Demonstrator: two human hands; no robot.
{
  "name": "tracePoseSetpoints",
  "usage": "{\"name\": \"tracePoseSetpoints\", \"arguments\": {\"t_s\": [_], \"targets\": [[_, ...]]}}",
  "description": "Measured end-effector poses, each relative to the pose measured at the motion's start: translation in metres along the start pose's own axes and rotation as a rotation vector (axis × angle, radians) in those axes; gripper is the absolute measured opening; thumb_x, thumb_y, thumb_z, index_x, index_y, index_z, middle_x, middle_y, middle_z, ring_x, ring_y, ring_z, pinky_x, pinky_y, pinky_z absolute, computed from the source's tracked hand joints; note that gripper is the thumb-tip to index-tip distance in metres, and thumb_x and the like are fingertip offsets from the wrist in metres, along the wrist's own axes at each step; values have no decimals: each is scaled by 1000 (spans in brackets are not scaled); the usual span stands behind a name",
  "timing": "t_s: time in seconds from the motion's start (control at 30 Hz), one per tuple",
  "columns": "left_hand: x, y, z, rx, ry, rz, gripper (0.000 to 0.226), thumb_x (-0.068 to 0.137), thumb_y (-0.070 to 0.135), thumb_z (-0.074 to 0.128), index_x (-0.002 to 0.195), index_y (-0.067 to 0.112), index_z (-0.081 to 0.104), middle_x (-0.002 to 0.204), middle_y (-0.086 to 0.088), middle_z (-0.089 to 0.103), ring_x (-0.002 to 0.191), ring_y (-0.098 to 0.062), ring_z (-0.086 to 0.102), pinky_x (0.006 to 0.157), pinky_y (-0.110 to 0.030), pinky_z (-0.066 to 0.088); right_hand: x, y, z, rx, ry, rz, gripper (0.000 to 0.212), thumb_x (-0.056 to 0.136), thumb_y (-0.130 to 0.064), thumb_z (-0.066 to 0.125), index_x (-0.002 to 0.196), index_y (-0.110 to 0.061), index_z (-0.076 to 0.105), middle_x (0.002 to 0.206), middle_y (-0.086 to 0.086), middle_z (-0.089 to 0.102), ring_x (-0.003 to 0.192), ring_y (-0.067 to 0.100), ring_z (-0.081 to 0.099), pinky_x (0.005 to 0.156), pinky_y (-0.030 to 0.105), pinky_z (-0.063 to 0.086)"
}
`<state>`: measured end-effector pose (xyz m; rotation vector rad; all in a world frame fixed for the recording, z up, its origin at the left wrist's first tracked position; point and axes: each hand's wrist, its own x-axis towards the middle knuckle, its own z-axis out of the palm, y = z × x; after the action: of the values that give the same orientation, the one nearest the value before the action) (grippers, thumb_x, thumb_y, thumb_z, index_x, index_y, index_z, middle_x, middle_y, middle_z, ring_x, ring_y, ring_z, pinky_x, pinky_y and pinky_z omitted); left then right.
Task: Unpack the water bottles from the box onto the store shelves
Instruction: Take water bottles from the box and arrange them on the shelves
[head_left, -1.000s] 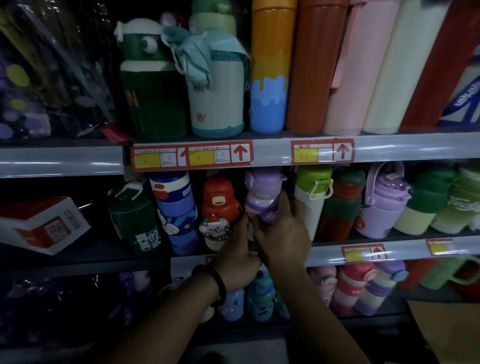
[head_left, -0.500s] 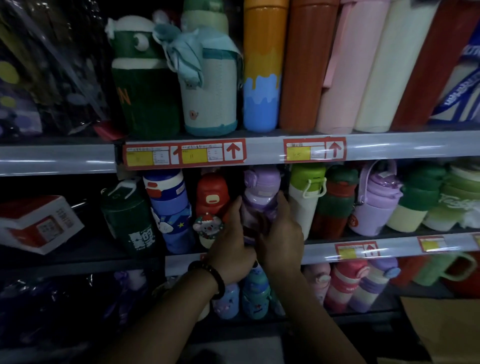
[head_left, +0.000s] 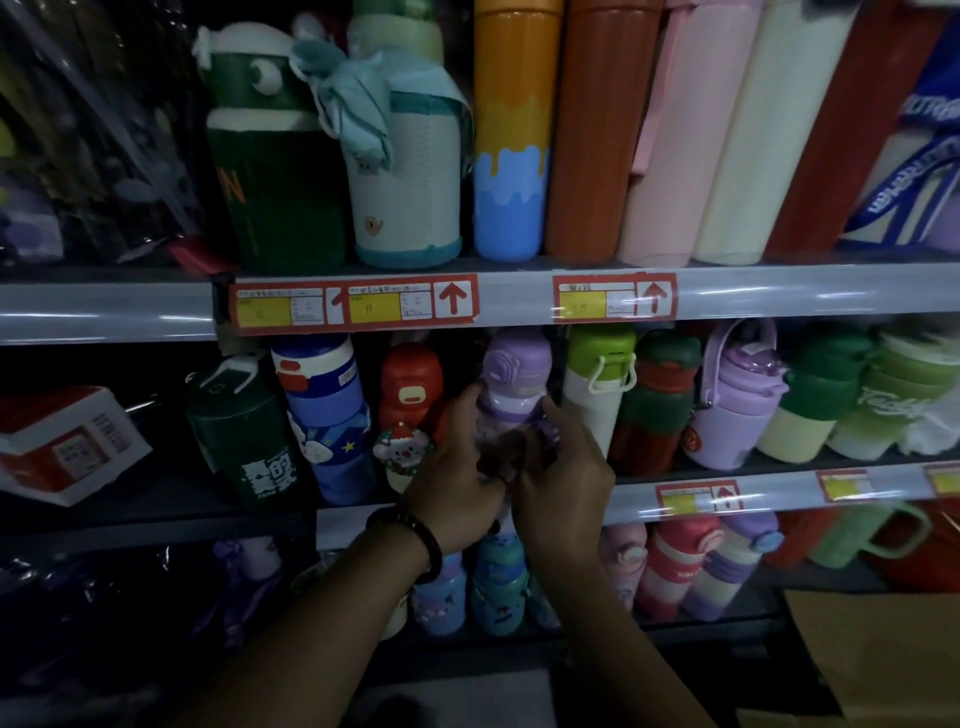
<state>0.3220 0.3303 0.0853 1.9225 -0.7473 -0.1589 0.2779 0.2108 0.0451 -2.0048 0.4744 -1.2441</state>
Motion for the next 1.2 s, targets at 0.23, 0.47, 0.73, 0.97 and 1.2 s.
{"name": "tracePoseSetpoints", "arguments": {"t_s": [0.23,0.47,0.73,0.97,1.2], "targets": [[-3,-9,-2,178,16,-69,98,92,10,63,158,48,3,94,-3,69,71,-18,68,63,-32,51,-5,0,6,-7,38,56,23,95,-18,73,118,-22,70,112,0,65,99,20,65,75,27,45],[-4,-8,-4,173,8,-63,93,92,6,64,155,47,10,87,5,61,75,-13,67,66,-25,49,-8,3,9,-30,60,81,30,89,-11,77,117,-14,68,115,6,50,95,25,60,74,26,44],[-6,-3,-5,144,-20,-31,88,94,9,66,161,34,14,102,-7,68,68,-3,55,56,-6,41,-14,0,12,-113,63,39,48,89,-12,76,137,-17,69,129,12,55,111,27,62,93,25,46],[-7,-2,-1,149,-30,-74,90,95,7,61,159,42,9,132,-1,64,86,-13,61,62,-12,41,-16,5,24,-21,-37,89,59,94,-25,76,148,-8,57,137,13,66,127,28,62,104,27,45],[-8,-2,5,190,-61,-41,94,90,-2,59,153,50,13,123,-1,66,102,-18,68,86,-35,59,-13,16,27,23,-35,138,60,89,-33,80,139,-10,57,131,9,65,120,27,62,95,38,51]]}}
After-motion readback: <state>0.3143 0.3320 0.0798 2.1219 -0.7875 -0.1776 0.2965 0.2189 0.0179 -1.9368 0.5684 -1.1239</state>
